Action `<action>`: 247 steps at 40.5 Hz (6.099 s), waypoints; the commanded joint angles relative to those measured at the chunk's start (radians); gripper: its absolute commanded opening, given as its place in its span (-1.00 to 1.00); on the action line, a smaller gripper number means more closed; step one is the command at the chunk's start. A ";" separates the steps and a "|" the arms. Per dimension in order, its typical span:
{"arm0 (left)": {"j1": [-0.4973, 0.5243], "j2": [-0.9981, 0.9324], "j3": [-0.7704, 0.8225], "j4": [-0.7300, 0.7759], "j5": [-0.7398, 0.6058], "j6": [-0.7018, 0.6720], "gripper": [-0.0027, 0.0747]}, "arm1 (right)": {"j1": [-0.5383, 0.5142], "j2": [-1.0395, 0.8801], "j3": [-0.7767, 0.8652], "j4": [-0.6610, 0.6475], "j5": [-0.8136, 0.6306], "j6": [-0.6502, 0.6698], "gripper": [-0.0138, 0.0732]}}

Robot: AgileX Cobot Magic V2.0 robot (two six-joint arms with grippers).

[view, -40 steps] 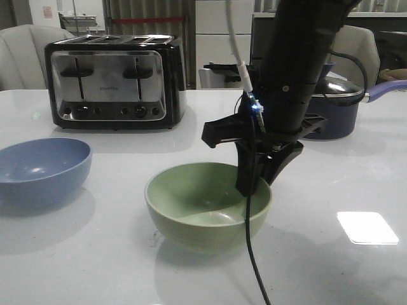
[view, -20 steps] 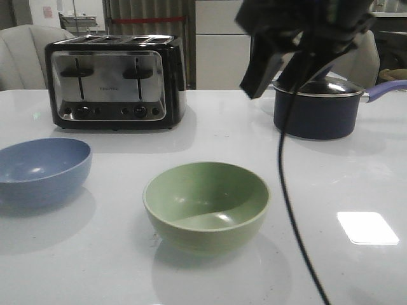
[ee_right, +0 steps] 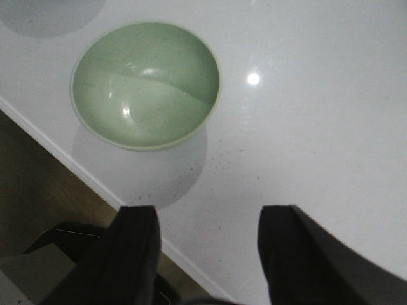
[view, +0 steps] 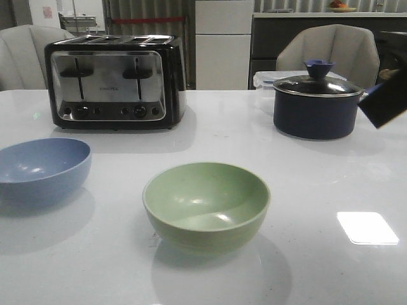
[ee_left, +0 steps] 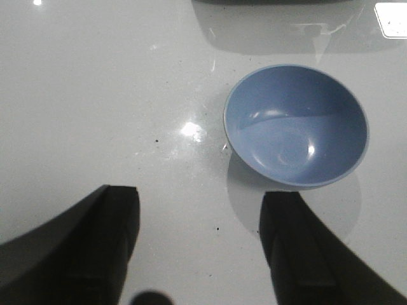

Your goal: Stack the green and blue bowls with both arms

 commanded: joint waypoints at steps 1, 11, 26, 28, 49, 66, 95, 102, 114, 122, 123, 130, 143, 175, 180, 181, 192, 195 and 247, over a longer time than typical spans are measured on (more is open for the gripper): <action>-0.006 0.002 -0.028 -0.005 -0.103 0.001 0.30 | 0.000 -0.048 0.006 -0.002 -0.049 -0.010 0.39; -0.006 0.118 -0.085 -0.005 -0.084 0.001 0.30 | 0.000 -0.054 0.009 -0.001 -0.041 -0.010 0.39; -0.006 0.466 -0.292 -0.061 -0.033 0.010 0.52 | 0.000 -0.054 0.009 -0.001 -0.041 -0.010 0.39; -0.006 0.516 -0.318 -0.072 -0.033 0.010 0.52 | 0.000 -0.054 0.009 -0.001 -0.041 -0.010 0.39; -0.075 0.912 -0.498 -0.063 -0.060 0.013 0.43 | 0.000 -0.054 0.009 -0.001 -0.042 -0.010 0.39; -0.075 0.932 -0.514 0.017 -0.029 0.013 -0.57 | 0.000 -0.054 0.009 -0.001 -0.042 -0.010 0.39; -0.223 0.736 -0.687 -0.264 0.240 0.220 -0.69 | 0.000 -0.054 0.009 -0.001 -0.042 -0.010 0.39; -0.373 0.733 -0.696 -0.278 0.250 0.220 -0.69 | 0.000 -0.054 0.009 -0.001 -0.042 -0.010 0.39; -0.540 0.784 -0.738 -0.278 0.223 0.216 -0.69 | 0.000 -0.054 0.009 -0.001 -0.042 -0.010 0.39; -0.578 0.878 -0.804 -0.278 0.262 0.216 -0.69 | 0.000 -0.054 0.009 -0.001 -0.042 -0.010 0.39; -0.580 0.887 -0.806 -0.278 0.262 0.216 -0.69 | 0.000 -0.054 0.009 -0.001 -0.042 -0.010 0.39; -0.580 0.952 -0.809 -0.245 0.262 0.216 -0.69 | 0.000 -0.054 0.009 -0.001 -0.042 -0.010 0.39; -0.580 1.011 -0.809 -0.234 0.227 0.216 -0.69 | 0.000 -0.054 0.009 -0.001 -0.042 -0.010 0.39; -0.574 0.766 -0.772 -0.185 0.199 0.223 -0.06 | 0.000 -0.054 0.009 -0.001 -0.042 -0.010 0.39; -0.574 0.618 -0.695 -0.177 0.199 0.223 -0.06 | 0.000 -0.054 0.009 -0.001 -0.042 -0.010 0.39; -0.574 0.585 -0.672 -0.171 0.199 0.223 -0.06 | 0.000 -0.054 0.009 -0.001 -0.042 -0.010 0.39; -0.574 0.281 -0.436 -0.111 0.199 0.223 -0.06 | 0.000 -0.054 0.009 -0.001 -0.042 -0.010 0.39; -0.574 0.206 -0.368 -0.099 0.202 0.223 -0.06 | 0.000 -0.054 0.009 -0.001 -0.042 -0.010 0.39; -0.574 -0.132 -0.069 0.029 0.196 0.113 -0.65 | 0.000 -0.054 0.009 -0.001 -0.050 -0.010 -0.56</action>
